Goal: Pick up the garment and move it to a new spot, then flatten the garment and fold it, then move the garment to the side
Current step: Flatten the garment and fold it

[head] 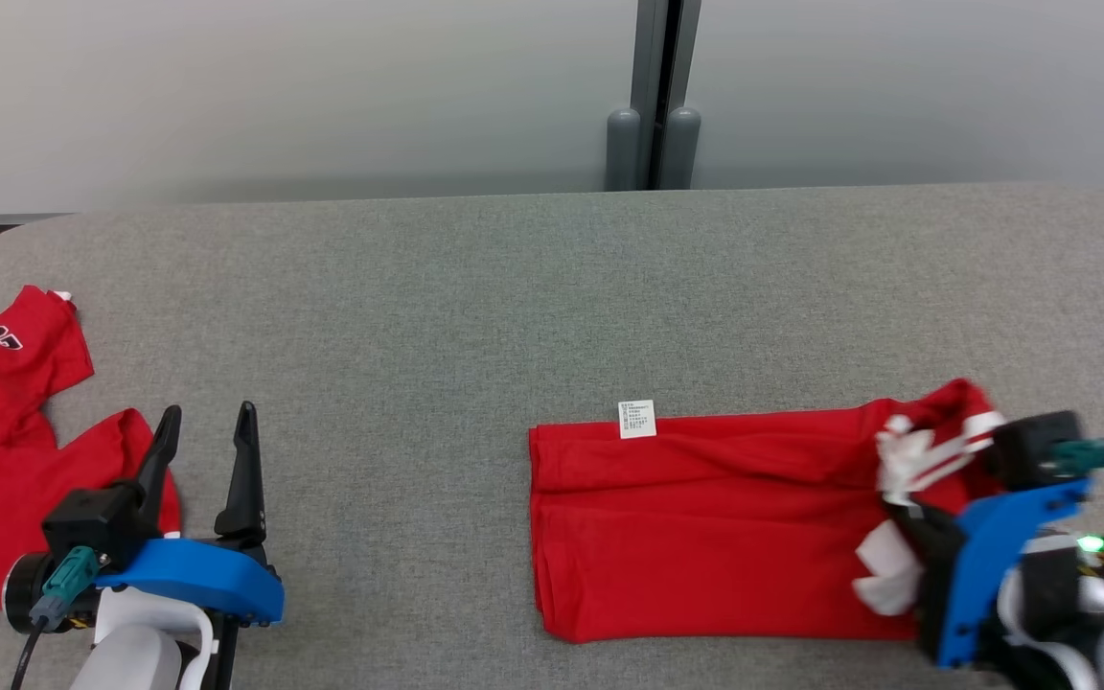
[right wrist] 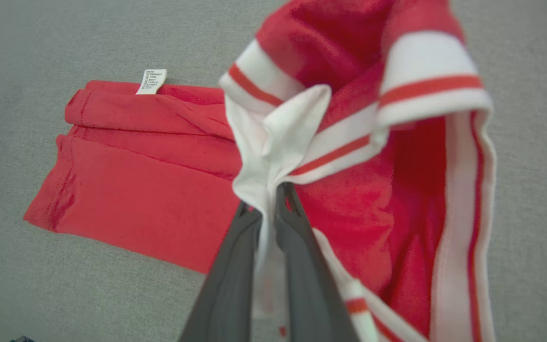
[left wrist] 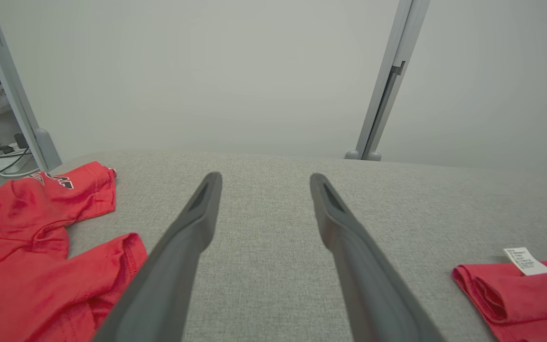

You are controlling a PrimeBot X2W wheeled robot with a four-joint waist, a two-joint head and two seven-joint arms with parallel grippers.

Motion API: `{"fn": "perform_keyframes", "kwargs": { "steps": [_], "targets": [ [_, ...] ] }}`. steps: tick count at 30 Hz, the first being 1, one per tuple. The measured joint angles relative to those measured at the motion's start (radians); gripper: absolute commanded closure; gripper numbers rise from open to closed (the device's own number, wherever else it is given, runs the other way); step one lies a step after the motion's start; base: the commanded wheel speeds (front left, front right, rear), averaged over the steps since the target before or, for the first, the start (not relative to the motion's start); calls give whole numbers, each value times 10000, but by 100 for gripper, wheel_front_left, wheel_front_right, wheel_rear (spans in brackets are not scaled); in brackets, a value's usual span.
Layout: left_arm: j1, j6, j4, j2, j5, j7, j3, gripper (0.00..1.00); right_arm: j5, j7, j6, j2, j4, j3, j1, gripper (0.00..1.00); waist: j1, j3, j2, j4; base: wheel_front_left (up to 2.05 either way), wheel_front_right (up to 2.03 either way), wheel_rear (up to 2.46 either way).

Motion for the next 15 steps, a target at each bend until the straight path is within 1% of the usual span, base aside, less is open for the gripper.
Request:
{"fn": "perform_keyframes", "kwargs": {
  "steps": [3, 6, 10, 15],
  "targets": [
    [1, 17, -15, 4, 0, 2, -17, 0, 157, -81, 0, 219, -27, 1210, -272, 100, 0, 8, 0, 0, 0, 0, 0],
    [2, 63, -59, 38, -6, 4, -13, 0, 362, -184, 0, 472, 336, 2238, -812, 100, 0, 71, 0, -13, 0, 0, 0],
    [-19, 65, -121, 56, -13, 19, -63, 0, 589, -539, 0, 867, 1406, 3193, -1638, 100, -1, 209, 0, 15, 0, 0, 0],
    [-162, 58, -140, -17, 4, 46, -263, 0, 920, -988, 0, 1104, 3024, 4063, -2663, 100, 0, 380, 0, 204, 0, 0, 0]
  ]
}}
